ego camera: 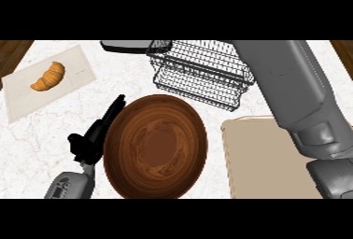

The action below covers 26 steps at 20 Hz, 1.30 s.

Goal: Pick the pear from the tray and place it in the tiered basket

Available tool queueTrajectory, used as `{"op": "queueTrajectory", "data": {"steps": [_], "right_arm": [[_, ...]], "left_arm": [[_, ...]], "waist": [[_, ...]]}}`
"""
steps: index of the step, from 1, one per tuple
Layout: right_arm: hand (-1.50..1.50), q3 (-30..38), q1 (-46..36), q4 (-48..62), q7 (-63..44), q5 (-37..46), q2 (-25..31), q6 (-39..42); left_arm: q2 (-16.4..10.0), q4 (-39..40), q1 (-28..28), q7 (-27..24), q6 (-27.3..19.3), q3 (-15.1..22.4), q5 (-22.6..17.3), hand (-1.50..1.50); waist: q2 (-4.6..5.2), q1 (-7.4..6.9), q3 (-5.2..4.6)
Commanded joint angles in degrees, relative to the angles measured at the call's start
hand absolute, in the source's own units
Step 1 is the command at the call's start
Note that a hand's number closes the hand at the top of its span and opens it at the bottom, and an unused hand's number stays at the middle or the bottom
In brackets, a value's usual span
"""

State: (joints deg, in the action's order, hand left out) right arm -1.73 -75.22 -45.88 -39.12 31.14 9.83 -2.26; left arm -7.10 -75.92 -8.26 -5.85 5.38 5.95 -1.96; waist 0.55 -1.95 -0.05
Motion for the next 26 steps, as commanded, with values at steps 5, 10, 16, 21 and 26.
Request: {"op": "queueTrajectory", "data": {"steps": [5, 10, 16, 21, 26], "right_arm": [[1.5, 5.5, -6.2, 13.5, 6.5, -2.6, -5.7, -5.7], [1.5, 11.8, -7.3, 17.2, 3.0, -7.8, -7.3, -7.7], [-1.5, 18.2, -7.8, 18.5, 1.0, -14.3, -8.1, -10.2], [-1.5, 18.0, -7.3, 15.0, 2.0, -13.5, -5.5, -14.6], [-1.5, 13.5, -5.0, 12.8, 1.0, -5.0, -2.3, -26.5]], "left_arm": [[-0.5, 0.3, 0.6, -0.5, 0.7, -0.9, 0.1, 0.0], [1.2, -4.0, 2.4, 1.2, -0.7, 1.1, 1.0, 0.0], [-0.4, -2.3, 0.3, 1.0, 0.2, -0.8, 0.7, 0.0], [0.6, 1.1, -0.2, -0.5, -0.8, -1.3, 1.6, 0.0], [-0.3, 0.3, 2.2, -1.3, 0.2, -2.1, 0.6, 0.0]], "waist": [[0.06, -0.06, 0.0], [0.08, -0.74, 0.02], [0.07, -0.02, 0.02], [-0.32, 1.33, 0.02], [-0.88, 2.42, 0.0]]}}
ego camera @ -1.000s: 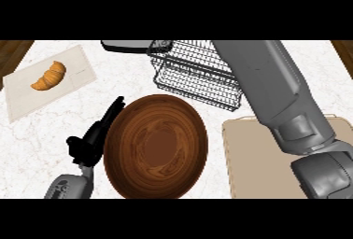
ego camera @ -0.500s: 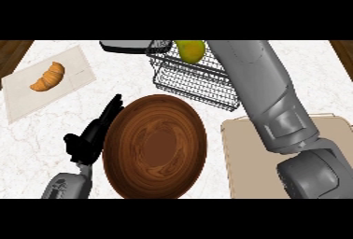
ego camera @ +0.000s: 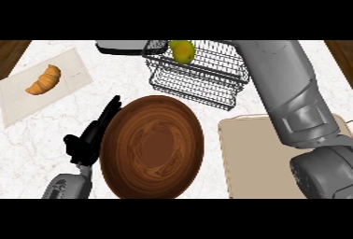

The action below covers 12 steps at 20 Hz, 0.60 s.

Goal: Pick the pear from the tray and place it in the tiered basket

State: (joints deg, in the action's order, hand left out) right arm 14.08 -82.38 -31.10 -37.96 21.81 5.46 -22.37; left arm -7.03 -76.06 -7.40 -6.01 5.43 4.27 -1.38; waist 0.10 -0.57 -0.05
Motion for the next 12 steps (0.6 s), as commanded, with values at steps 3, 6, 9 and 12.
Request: {"op": "queueTrajectory", "data": {"steps": [3, 6, 9, 12], "right_arm": [[-1.5, -1.7, 4.5, -3.6, -0.1, 6.4, 6.3, -12.0], [-1.5, -1.3, 6.9, -9.5, 0.0, 6.5, 9.7, -12.8], [-1.5, 3.0, 11.9, -17.0, 3.0, 1.8, 15.1, -10.7], [-1.5, 4.6, 19.9, -26.2, 4.1, -2.2, 17.6, -5.7]], "left_arm": [[-0.4, -1.2, 1.6, -0.1, -0.1, -0.6, -0.3, 0.0], [0.7, 0.4, 1.7, -1.1, -1.1, -0.8, 0.1, 0.0], [-1.8, -1.4, 3.0, 0.0, 1.6, -1.8, -1.6, 0.0], [-0.4, -1.6, 3.4, 0.5, -0.9, -1.6, -0.4, 0.0]], "waist": [[-0.43, 1.12, 0.05], [-0.58, 1.91, 0.05], [-0.91, 2.72, 0.14], [-1.19, 3.88, 0.17]]}}
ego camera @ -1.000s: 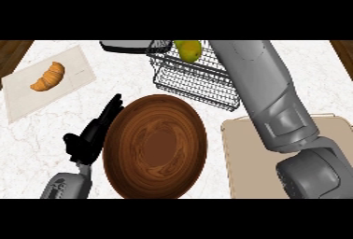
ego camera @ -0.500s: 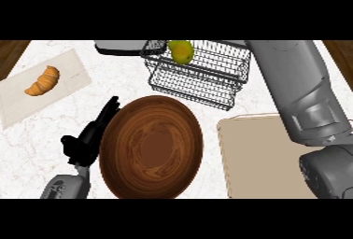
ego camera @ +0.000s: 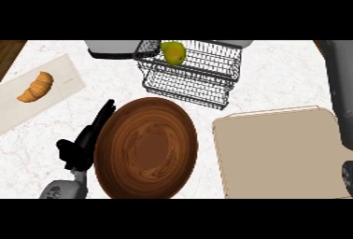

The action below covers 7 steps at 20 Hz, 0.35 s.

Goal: Pick the pear from the tray and place it in the tiered basket

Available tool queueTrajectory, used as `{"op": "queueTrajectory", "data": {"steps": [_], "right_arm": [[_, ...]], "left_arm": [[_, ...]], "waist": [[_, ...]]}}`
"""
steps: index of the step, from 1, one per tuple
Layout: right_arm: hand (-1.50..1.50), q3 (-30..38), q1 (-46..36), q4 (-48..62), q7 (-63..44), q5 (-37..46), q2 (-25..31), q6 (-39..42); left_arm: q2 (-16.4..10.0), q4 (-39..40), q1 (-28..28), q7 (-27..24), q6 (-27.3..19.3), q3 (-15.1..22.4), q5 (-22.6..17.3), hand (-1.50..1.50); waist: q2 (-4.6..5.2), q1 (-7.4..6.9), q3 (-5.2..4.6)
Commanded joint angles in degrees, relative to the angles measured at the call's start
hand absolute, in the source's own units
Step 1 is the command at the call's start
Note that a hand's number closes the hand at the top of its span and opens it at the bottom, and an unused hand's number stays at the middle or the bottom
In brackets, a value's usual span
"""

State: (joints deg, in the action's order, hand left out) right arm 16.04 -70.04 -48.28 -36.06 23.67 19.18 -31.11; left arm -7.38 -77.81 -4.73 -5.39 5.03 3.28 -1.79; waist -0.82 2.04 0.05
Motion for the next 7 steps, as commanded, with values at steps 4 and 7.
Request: {"op": "queueTrajectory", "data": {"steps": [4, 7], "right_arm": [[-1.5, 5.8, 19.2, -18.7, 3.0, -9.2, 9.4, 11.2], [-1.5, 7.9, 25.1, -27.4, -0.8, -13.8, 14.2, 19.8]], "left_arm": [[0.8, -2.5, 2.9, -0.5, -1.9, 0.6, 1.3, 0.0], [-0.5, -2.7, 1.9, 1.4, -0.3, -0.6, -0.2, 0.0]], "waist": [[-0.26, 1.32, 0.09], [-0.28, 1.47, 0.01]]}}
